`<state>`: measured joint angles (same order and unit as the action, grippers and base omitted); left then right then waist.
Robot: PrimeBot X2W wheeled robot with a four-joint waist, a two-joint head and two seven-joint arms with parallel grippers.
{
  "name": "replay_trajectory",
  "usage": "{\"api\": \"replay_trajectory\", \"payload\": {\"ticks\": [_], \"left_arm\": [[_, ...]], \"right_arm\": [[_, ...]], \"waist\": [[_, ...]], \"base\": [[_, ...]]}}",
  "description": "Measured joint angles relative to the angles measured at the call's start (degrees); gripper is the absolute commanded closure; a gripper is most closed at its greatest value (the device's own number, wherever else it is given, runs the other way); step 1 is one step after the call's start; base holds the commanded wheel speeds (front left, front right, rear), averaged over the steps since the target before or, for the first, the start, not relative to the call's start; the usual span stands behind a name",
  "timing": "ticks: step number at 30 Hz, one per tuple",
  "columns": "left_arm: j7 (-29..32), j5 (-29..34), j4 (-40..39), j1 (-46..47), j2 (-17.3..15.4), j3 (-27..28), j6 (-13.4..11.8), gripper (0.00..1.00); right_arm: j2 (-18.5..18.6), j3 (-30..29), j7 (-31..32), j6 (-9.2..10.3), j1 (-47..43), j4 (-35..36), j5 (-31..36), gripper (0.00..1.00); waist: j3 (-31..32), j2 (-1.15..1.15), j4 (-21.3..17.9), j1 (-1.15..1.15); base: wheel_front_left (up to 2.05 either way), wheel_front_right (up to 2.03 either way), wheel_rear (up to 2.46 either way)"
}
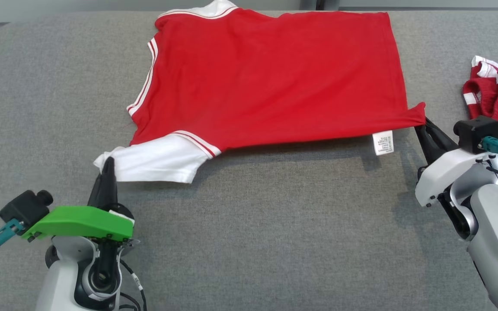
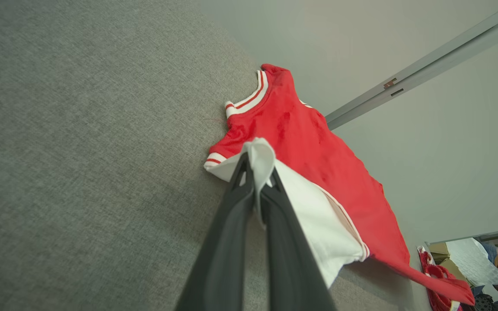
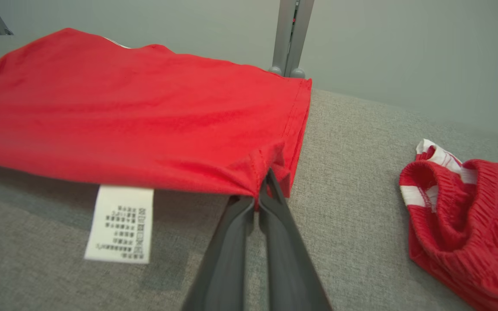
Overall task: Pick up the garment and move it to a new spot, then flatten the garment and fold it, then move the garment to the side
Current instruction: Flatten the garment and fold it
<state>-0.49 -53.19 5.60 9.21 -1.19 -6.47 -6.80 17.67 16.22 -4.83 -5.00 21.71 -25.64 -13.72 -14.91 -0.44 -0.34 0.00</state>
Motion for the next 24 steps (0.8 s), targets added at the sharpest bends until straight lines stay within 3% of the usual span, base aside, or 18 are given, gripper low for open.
{"api": "replay_trajectory", "payload": {"ticks": [9,24], "left_arm": [[-5.7,-0.9,-0.5,-4.9,-0.3,-1.1,3.2,1.00],[-8.6,2.2,-3.4,-20.4,-1.3,-4.5,3.2,1.00]], "right_arm": [[-1.5,-2.2,-7.8,0.77,-5.7,0.1,-1.0,1.00],[-1.8,-2.5,-8.1,3.15,-20.2,3.2,-1.7,1.00]], "waist": [[3.3,0.00,-0.4,0.00],[8.9,0.00,0.2,0.00]], "base": [[0.00,0.00,0.00],[0.00,0.00,0.00]]}}
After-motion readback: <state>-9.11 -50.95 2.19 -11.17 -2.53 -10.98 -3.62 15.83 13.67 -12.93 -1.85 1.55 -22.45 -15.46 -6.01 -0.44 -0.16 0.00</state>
